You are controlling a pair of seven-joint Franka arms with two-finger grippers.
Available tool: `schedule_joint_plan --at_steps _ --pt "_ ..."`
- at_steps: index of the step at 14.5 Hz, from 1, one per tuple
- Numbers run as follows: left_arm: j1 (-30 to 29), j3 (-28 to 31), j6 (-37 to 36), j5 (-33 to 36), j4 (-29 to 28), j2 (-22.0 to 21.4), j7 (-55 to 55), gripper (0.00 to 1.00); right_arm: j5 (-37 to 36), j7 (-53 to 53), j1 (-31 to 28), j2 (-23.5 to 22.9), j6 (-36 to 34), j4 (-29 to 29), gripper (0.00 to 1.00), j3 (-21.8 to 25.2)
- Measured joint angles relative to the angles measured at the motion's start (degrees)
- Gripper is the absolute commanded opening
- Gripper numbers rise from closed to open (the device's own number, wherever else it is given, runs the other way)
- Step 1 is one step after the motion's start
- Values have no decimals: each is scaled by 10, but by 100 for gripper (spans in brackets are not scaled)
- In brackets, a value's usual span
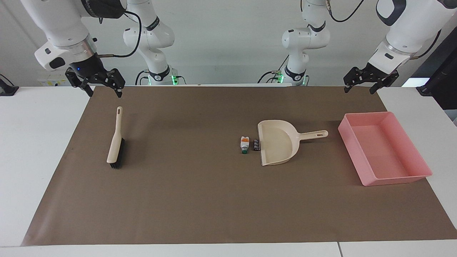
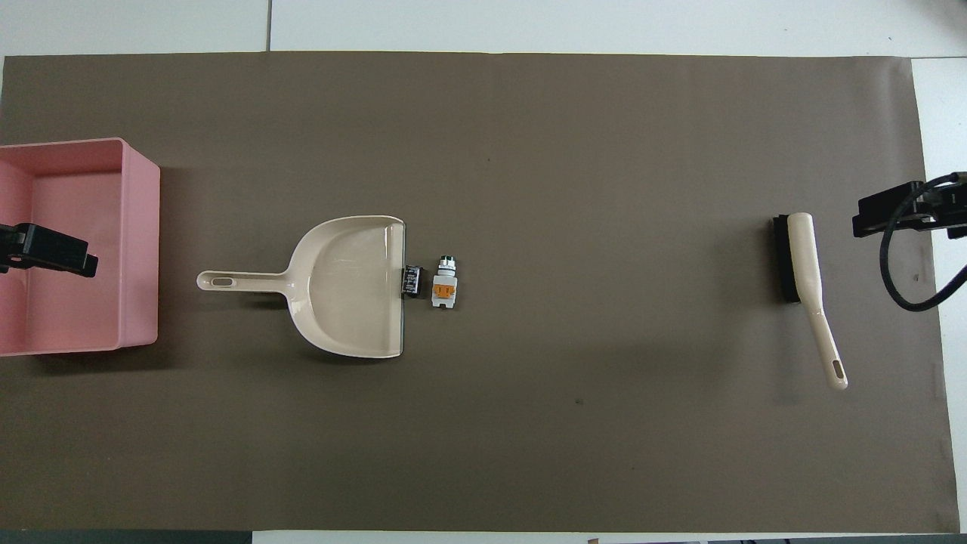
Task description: Clean e-waste and dump in bin
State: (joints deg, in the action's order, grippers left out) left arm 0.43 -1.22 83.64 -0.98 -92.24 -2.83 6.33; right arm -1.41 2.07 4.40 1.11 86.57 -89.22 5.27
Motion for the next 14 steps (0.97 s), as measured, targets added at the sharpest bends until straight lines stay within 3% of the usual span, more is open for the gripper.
schedule_joint_plan --at_steps 11,14 --pt "0 0 0 0 0 0 0 99 0 0 -3 0 -8 -3 100 5" --pt "0 0 -3 0 0 0 0 99 0 0 -23 23 42 -71 100 7"
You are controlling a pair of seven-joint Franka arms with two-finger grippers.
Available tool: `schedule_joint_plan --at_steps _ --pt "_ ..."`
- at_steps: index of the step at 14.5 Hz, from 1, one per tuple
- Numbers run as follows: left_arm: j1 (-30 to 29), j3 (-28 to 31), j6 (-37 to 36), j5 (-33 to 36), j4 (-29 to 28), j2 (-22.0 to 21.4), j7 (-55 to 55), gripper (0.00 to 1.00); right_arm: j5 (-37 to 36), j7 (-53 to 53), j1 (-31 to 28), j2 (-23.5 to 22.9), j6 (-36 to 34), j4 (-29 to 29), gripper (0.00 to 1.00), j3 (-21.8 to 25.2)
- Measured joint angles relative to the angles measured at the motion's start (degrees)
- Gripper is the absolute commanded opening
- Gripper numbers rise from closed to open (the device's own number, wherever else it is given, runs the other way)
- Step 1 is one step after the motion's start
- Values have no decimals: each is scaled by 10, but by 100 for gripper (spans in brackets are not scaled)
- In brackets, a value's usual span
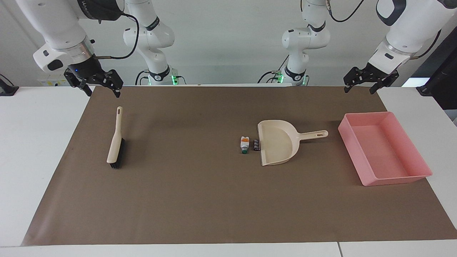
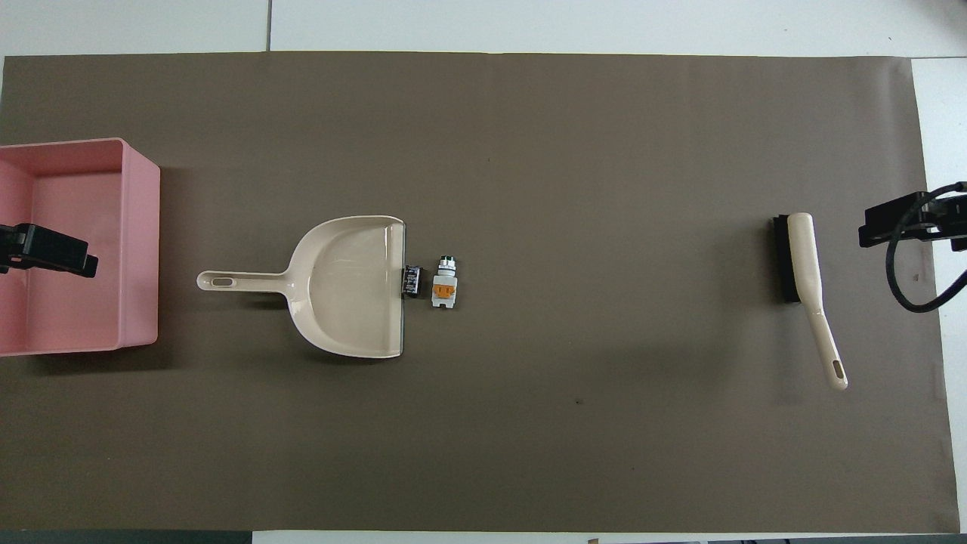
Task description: Clean e-waste and dump in bin
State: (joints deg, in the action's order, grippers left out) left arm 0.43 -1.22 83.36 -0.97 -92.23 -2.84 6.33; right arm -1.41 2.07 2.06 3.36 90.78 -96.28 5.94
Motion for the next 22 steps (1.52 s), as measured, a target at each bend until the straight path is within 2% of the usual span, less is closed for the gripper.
schedule_joint_plan --at_steps 4,9,11,16,19,22 --pt "0 0 -3 0 1 -1 0 99 0 -43 -55 40 123 -170 100 5" --pt "0 0 -3 0 1 -1 0 99 0 -95 -77 27 258 -310 99 5" --pt "0 0 -4 0 1 -1 0 99 0 -114 -88 20 292 -352 99 5" --pt "1 -6 -5 0 1 -1 13 99 0 -132 -115 19 321 -401 97 5" --pt "18 -24 -1 0 -4 -1 42 98 0 -132 -116 19 324 -409 86 5" --pt "35 -29 41 0 -28 2 121 98 0 -132 -116 20 334 -411 66 4"
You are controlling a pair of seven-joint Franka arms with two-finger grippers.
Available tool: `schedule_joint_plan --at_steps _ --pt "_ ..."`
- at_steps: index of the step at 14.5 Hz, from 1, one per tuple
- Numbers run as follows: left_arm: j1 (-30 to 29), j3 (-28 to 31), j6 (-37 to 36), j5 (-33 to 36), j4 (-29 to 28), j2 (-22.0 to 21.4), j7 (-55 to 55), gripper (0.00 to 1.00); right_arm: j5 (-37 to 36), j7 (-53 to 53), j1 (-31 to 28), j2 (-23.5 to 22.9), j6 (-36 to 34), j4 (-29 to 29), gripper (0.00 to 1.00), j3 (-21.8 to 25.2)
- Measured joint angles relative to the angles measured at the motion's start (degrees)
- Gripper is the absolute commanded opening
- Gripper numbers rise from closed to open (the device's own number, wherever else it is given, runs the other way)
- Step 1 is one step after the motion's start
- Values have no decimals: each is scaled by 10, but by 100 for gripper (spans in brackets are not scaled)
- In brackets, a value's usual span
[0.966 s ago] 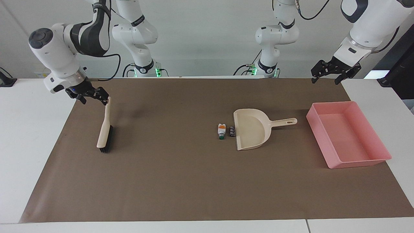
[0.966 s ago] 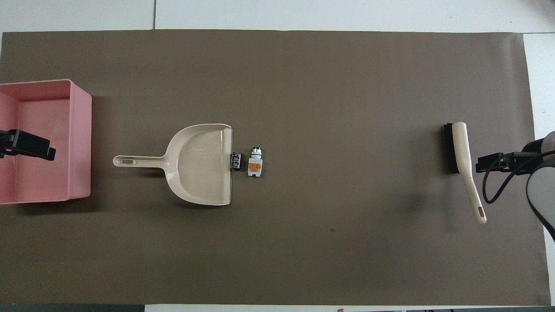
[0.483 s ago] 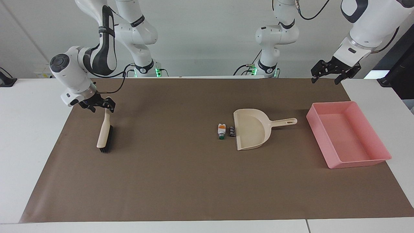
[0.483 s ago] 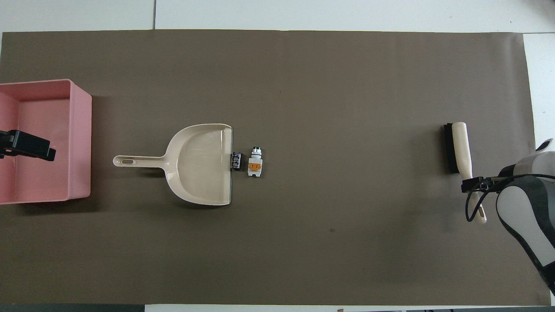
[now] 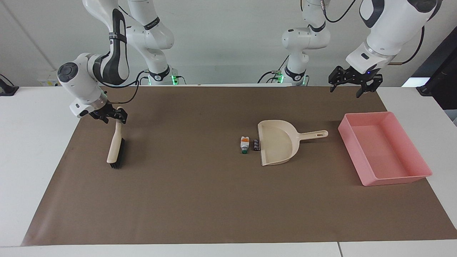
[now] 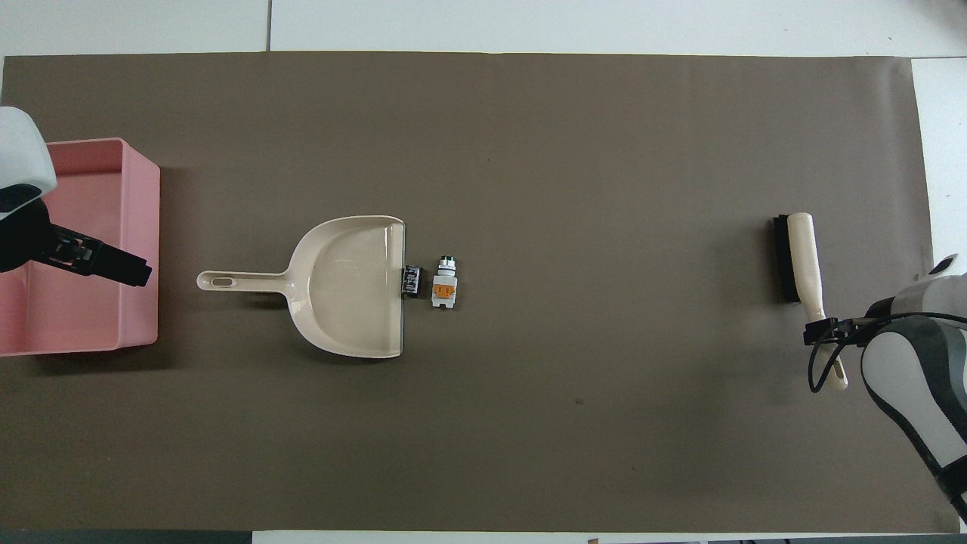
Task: Clean e-waste and dump in bin
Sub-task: 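Grasp the dustpan handle with the left gripper while the right gripper grasps the brush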
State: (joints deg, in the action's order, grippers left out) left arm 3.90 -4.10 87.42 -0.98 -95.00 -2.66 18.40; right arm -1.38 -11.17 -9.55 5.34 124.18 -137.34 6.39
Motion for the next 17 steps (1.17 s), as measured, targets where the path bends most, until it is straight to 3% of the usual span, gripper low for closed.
schedule_joint_plan --at_steps 1,6,7,8,9,10,17 --pt "4 0 19 0 -14 1 28 97 0 0 0 0 0 0 57 0" --pt "12 -1 118 0 -94 8 213 98 1 0 0 1 0 -5 55 0" --pt "15 -1 135 0 -110 11 248 98 2 0 0 1 0 -5 49 -1" --pt "20 -1 156 0 -127 15 277 97 3 0 1 2 0 -6 36 -1" --pt "26 -1 179 0 -143 18 303 97 3 0 1 2 0 -6 10 -1" --pt "32 -1 196 0 -158 21 325 97 3 0 1 2 0 -6 0 -2" --pt "95 -2 291 79 -220 51 392 97 5 13 20 3 -39 23 0 -7"
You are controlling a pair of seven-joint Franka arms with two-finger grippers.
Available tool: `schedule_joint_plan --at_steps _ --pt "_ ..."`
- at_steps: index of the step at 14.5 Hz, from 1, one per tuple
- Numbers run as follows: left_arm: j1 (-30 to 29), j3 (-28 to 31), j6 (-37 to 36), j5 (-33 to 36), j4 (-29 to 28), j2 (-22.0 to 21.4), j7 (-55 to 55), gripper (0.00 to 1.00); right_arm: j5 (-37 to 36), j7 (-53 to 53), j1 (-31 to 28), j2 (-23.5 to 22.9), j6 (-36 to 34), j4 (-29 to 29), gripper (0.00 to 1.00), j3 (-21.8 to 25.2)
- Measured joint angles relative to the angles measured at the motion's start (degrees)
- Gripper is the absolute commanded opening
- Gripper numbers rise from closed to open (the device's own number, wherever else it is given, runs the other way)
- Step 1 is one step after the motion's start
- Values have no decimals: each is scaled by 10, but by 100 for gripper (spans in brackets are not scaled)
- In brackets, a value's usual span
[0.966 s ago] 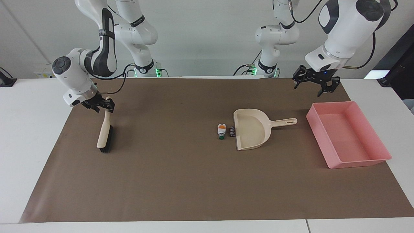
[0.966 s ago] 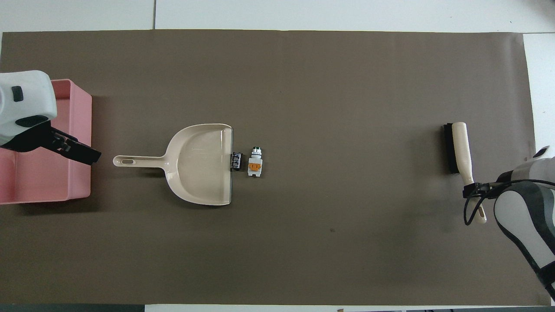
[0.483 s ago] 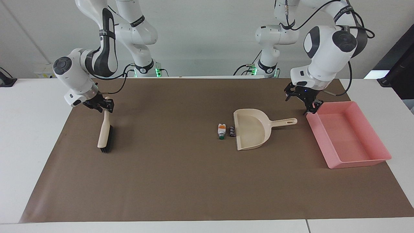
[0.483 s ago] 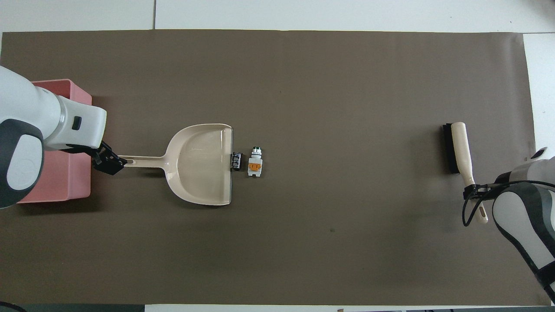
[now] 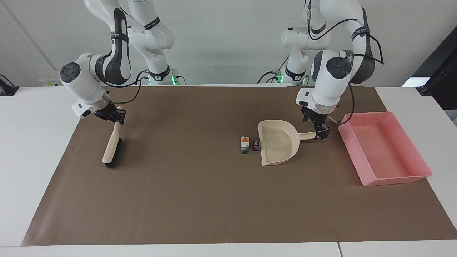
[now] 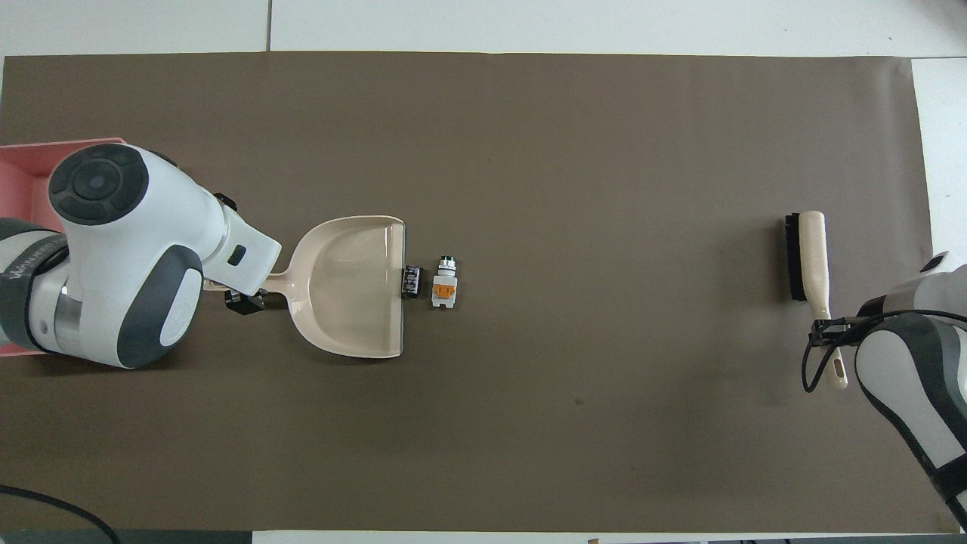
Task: Clean e-waste and dump in bin
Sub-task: 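Grasp the dustpan handle with the left gripper while the right gripper grasps the brush, then carry the brush with the right gripper toward the dustpan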
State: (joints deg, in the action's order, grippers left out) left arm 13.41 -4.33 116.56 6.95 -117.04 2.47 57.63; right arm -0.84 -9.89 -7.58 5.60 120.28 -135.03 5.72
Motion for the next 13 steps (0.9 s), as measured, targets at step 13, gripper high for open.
schedule_joint_plan --at_steps 13 --pt "-2 3 99 54 -58 54 34 97 -50 240 299 -3 -153 151 0 -13"
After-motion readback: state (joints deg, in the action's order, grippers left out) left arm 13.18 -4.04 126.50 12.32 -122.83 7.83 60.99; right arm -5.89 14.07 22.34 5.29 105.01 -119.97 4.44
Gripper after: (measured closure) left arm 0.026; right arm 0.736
